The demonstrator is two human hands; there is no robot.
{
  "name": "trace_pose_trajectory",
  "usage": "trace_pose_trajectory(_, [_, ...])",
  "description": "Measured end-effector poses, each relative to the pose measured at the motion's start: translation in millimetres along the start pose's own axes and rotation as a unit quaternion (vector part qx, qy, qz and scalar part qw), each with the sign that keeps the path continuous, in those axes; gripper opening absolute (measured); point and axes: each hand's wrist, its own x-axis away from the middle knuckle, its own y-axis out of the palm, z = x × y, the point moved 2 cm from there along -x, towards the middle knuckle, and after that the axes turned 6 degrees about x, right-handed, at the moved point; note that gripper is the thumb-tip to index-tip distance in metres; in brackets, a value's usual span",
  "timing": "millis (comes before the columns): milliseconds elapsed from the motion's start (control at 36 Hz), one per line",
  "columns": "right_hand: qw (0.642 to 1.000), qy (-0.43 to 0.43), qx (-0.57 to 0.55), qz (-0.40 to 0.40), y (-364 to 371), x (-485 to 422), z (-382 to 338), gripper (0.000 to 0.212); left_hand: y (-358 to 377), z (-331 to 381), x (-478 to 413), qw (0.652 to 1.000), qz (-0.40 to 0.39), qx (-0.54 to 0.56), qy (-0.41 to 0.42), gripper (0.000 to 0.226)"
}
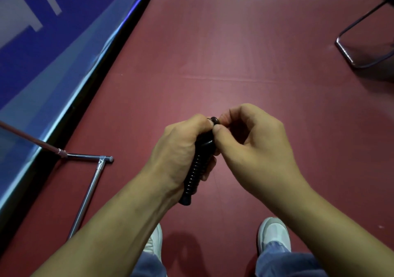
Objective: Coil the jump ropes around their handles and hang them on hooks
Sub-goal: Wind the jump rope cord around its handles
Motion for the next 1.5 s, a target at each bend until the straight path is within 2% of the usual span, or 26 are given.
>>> trace_pose_trajectory(56, [0.999, 0.007, -0.032, -0.026, -2, 2, -1, 0.008, -3, 2, 0, 1.000, -0.016, 0.016, -0.004, 0.032])
trace_pose_trajectory(167, [0.993, 0.020, -0.081, -0.084, -8, 2, -3, 0.022, -7, 7, 1, 0.997, -0.061, 0.029, -0.033, 0.043])
trace_pose_trajectory(306, [0.990, 0.059, -0.105, -0.066, -9, 2, -2, 0.022, -4, 8, 4, 0.992, -0.111, 0.018, -0.057, 0.049])
trace_pose_trajectory(389, [0.989, 0.076, -0.121, -0.046, -8, 3, -2, 0.019, -3, 7, 3, 0.994, -0.096, 0.015, -0.046, 0.052])
trace_pose_trajectory(500, [0.988, 0.083, -0.125, -0.021, -9, 0, 2, 0.014, 0, 3, 1, 0.999, -0.032, 0.001, -0.013, 0.033])
trace_pose_trajectory(611, [0.990, 0.082, -0.115, -0.026, -5, 2, 4, 0.011, 5, 1, 4, 0.999, 0.007, -0.037, 0.009, 0.049])
trace_pose_trajectory(750, [0.998, 0.046, -0.033, -0.013, -3, 0, 6, 0.011, 6, 9, 7, 0.994, 0.023, -0.106, 0.032, 0.063])
trace_pose_trajectory(861, [0.994, 0.033, -0.098, -0.018, -9, -2, 5, 0.014, 1, 14, 5, 0.996, 0.005, -0.083, 0.022, 0.071])
trace_pose_trajectory(944, [0.988, 0.034, -0.147, -0.034, -12, -5, 6, 0.012, -4, 16, 4, 0.998, -0.052, 0.021, 0.013, 0.058])
trace_pose_trajectory(1000, [0.980, 0.034, -0.189, -0.053, -15, -8, 5, 0.012, -6, 17, 6, 0.997, -0.066, 0.045, 0.010, 0.045])
trace_pose_trajectory(1083, [0.973, 0.031, -0.211, -0.089, -20, -13, 5, 0.025, -7, 16, 8, 0.994, -0.099, 0.038, 0.015, 0.040])
trace_pose_trajectory(1194, [0.971, 0.024, -0.203, -0.121, -24, -16, 5, 0.011, -8, 17, 9, 0.991, -0.123, 0.029, 0.046, 0.043])
trace_pose_trajectory(1278, [0.968, 0.034, -0.217, -0.120, -27, -15, 4, 0.008, -8, 18, 10, 0.989, -0.134, 0.017, 0.063, 0.035])
trace_pose_trajectory(1361, [0.964, 0.053, -0.239, -0.108, -28, -14, 1, 0.006, -7, 18, 10, 0.990, -0.122, 0.010, 0.074, 0.038])
trace_pose_trajectory(1500, [0.961, 0.078, -0.252, -0.083, -27, -12, -4, 0.013, -5, 15, 11, 0.989, -0.114, -0.001, 0.099, 0.026])
